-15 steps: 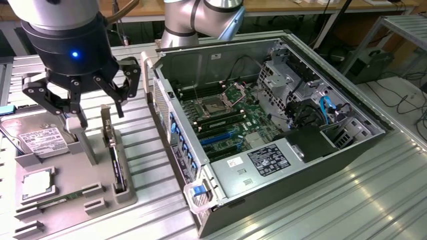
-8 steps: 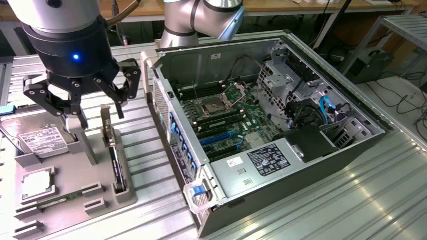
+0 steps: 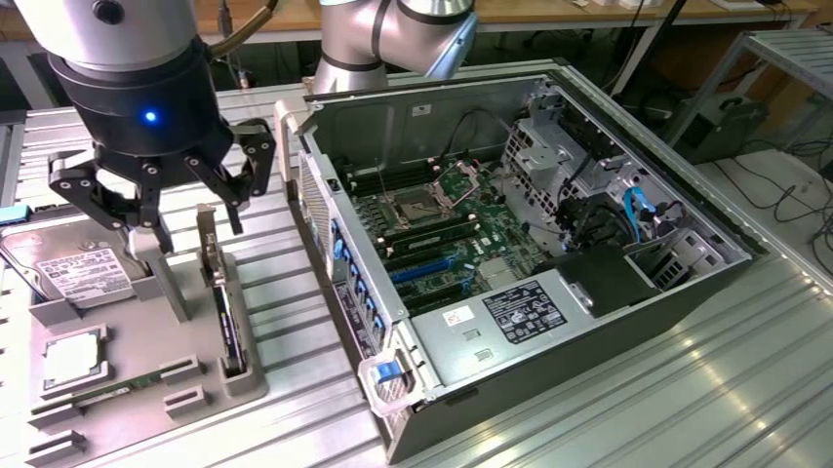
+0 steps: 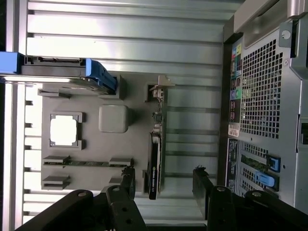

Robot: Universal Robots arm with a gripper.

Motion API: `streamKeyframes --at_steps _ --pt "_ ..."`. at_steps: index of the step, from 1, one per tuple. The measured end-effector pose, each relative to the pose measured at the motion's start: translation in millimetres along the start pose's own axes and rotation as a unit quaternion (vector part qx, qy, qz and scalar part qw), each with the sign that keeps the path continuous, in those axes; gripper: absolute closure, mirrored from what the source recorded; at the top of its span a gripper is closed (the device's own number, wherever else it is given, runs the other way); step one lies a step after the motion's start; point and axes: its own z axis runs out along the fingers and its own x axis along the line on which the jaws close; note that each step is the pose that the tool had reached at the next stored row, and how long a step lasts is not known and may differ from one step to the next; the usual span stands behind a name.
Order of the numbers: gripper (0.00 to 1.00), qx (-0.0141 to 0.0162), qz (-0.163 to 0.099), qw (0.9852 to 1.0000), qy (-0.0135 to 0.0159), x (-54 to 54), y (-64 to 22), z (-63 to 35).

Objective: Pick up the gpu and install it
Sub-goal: 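Pick up the gpu and move the gpu toward the slot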

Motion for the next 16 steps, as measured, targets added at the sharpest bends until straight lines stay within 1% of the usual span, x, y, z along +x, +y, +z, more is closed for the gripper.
streamKeyframes --at_steps 16 --pt "0.4 0.0 0.0 1.0 0.0 0.2 -0.3 6.5"
